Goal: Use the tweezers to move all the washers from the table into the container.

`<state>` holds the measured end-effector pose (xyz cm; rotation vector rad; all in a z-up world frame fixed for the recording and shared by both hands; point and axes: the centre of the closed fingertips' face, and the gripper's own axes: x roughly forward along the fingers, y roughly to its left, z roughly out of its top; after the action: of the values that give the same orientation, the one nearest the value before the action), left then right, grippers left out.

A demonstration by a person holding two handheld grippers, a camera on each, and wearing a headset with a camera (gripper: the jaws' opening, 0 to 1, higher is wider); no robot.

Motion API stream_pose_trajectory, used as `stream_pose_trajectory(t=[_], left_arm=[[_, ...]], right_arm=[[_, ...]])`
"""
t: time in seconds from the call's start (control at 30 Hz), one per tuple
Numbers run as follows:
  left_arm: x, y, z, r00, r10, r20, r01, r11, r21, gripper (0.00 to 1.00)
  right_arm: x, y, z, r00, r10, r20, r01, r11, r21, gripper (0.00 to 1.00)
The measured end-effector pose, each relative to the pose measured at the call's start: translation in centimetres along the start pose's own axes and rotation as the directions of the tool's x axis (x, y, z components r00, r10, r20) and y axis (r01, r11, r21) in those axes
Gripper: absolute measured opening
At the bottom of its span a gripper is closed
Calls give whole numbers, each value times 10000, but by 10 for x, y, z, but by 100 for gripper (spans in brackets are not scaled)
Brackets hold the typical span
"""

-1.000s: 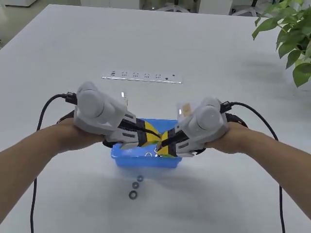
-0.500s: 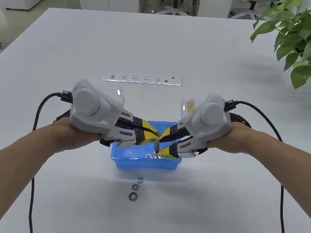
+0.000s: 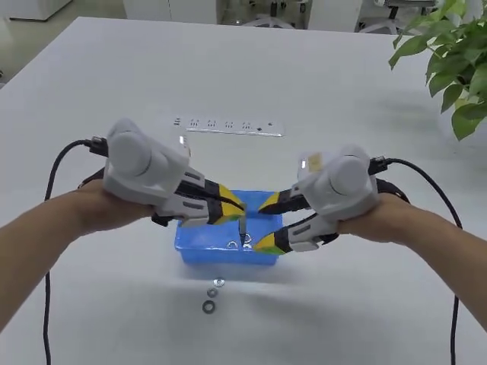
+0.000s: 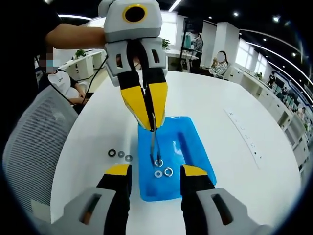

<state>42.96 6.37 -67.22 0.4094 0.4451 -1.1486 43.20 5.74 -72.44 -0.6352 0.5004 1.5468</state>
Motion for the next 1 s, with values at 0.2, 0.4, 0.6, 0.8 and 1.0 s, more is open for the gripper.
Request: stream_pose_trajectory(t=[0.2, 0.4, 0.6, 0.8, 1.0], left_arm=[[-4, 1, 1, 10000, 68, -33, -68, 10000, 1, 5], [-11, 3, 5, 9998, 185, -12, -185, 9998, 38, 5], [-17, 0, 6, 9997, 217, -95, -217, 9998, -15, 5], [-24, -3, 14, 9997, 209, -144, -209, 9998, 10, 5], [-30, -7, 20, 9997, 173, -172, -170, 9997, 152, 5]], right_arm=[[-7, 4, -1, 9996, -81, 267, 71, 9993, 356, 53], [-14, 9, -3, 9989, -202, 414, 178, 9982, 577, 64], [-18, 14, -5, 9984, -343, 445, 311, 9971, 696, 73], [-20, 20, -7, 9981, -391, 480, 349, 9958, 849, 81], [-22, 24, -9, 9975, -491, 509, 435, 9934, 1058, 86]])
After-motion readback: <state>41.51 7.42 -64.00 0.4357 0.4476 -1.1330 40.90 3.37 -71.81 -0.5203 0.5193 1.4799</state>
